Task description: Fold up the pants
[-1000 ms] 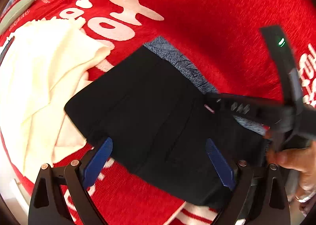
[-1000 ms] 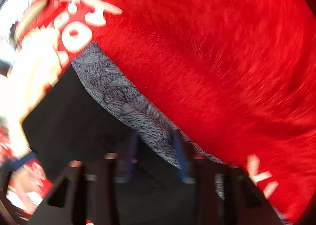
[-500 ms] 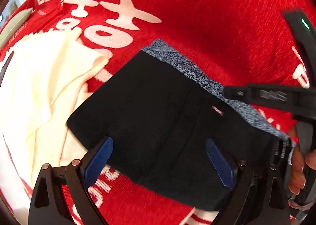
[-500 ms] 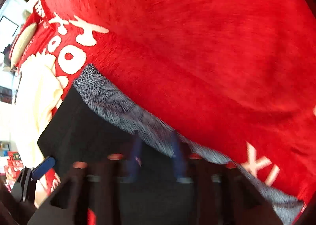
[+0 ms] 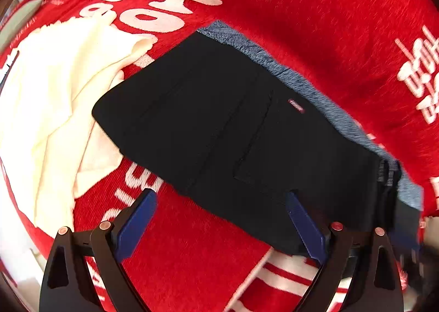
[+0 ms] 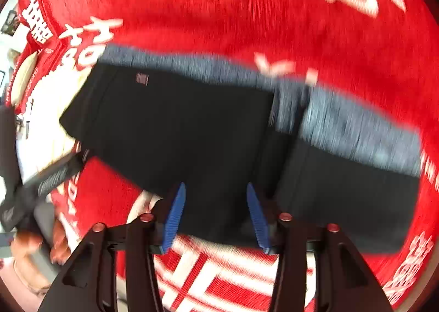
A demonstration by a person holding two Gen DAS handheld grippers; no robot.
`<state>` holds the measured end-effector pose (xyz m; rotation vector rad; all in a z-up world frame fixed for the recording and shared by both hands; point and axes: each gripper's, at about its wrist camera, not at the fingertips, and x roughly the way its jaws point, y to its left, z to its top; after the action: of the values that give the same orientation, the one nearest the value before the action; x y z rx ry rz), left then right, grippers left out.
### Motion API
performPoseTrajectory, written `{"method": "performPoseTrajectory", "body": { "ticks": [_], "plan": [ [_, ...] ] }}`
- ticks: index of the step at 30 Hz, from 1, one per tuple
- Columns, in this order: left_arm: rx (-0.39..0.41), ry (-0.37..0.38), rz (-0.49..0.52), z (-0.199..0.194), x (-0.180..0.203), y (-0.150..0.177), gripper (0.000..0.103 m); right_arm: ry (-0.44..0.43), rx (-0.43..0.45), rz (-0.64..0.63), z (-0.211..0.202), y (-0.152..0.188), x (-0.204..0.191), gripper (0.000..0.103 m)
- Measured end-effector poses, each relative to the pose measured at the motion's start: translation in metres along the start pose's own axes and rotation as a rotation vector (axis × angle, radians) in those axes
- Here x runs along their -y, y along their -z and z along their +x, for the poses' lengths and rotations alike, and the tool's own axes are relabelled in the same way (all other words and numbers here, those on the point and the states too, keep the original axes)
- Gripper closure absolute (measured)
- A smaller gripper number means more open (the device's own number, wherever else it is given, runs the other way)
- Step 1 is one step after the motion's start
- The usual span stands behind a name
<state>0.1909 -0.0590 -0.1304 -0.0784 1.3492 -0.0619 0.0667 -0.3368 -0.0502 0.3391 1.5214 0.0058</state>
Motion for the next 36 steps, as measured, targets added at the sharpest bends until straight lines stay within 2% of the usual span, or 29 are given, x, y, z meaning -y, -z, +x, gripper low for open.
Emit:
{"method": "performPoseTrajectory", "body": {
  "ticks": [3,6,10,12,13,14,16,19,22,24,25,26,27,28,29,31,32,34,35,36],
  "plan": [
    [-0.050,-0.008,-0.042,0.019,-0.006,-0.003,0.007,-0.118,-0.044,0.138,0.006,0.028,0.008,0.054],
    [-0.034,-0.019,-0.019,0.019,-0.003,-0.006,0.007,-0.169,-0.071,0.236,0.024,0.047,0.014,0.054],
    [-0.034,-0.044,0.018,0.023,0.005,-0.007,0.007,-0.260,0.001,0.400,0.040,0.048,0.030,0.054],
    [-0.029,-0.051,0.030,0.024,0.007,-0.008,0.007,-0.295,0.024,0.485,0.043,0.048,0.038,0.064],
    [-0.027,-0.053,0.035,0.025,0.008,-0.008,0.007,-0.289,0.031,0.515,0.043,0.049,0.043,0.083],
    [-0.022,-0.058,0.041,0.026,0.009,-0.008,0.007,-0.280,0.033,0.538,0.044,0.053,0.047,0.089],
    [-0.015,-0.064,0.054,0.026,0.011,-0.008,0.005,-0.297,0.026,0.582,0.047,0.064,0.052,0.091],
    [-0.020,-0.067,0.056,0.027,0.018,-0.015,0.005,-0.246,0.001,0.508,0.043,0.067,0.043,0.092],
    [-0.022,-0.023,0.013,0.017,0.011,-0.017,0.005,-0.202,-0.018,0.380,0.028,0.057,0.027,0.088],
    [-0.013,0.021,-0.028,0.008,-0.001,-0.016,0.005,-0.172,0.006,0.308,0.011,0.051,0.022,0.085],
    [-0.010,0.051,-0.055,0.002,-0.006,-0.015,0.005,-0.140,0.032,0.261,0.001,0.046,0.021,0.076],
    [-0.007,0.074,-0.077,-0.002,-0.010,-0.013,0.005,-0.084,0.067,0.206,-0.009,0.041,0.018,0.061],
    [-0.005,0.094,-0.095,-0.005,-0.014,-0.012,0.005,-0.007,0.115,0.147,-0.019,0.034,0.016,0.051],
    [-0.003,0.113,-0.115,-0.008,-0.018,-0.011,0.005,0.070,0.165,0.096,-0.026,0.027,0.014,0.034],
    [0.000,0.124,-0.133,-0.010,-0.021,-0.009,0.005,0.128,0.203,0.054,-0.028,0.019,0.012,0.032],
    [-0.007,0.142,-0.163,-0.008,-0.027,-0.009,0.005,0.165,0.220,0.010,-0.022,0.010,0.020,0.030],
    [-0.019,0.154,-0.175,-0.006,-0.030,-0.007,0.005,0.171,0.188,-0.003,-0.008,0.003,0.022,0.030],
    [-0.043,0.175,-0.208,0.000,-0.035,-0.005,0.005,0.185,0.038,0.035,0.031,-0.003,0.033,0.029],
    [-0.045,0.190,-0.225,0.001,-0.037,-0.004,0.005,0.188,0.072,0.043,0.035,-0.001,0.034,0.021],
    [-0.043,0.207,-0.240,0.004,-0.040,-0.003,0.005,0.188,0.116,0.011,0.032,0.002,0.028,0.019]
  ]
}}
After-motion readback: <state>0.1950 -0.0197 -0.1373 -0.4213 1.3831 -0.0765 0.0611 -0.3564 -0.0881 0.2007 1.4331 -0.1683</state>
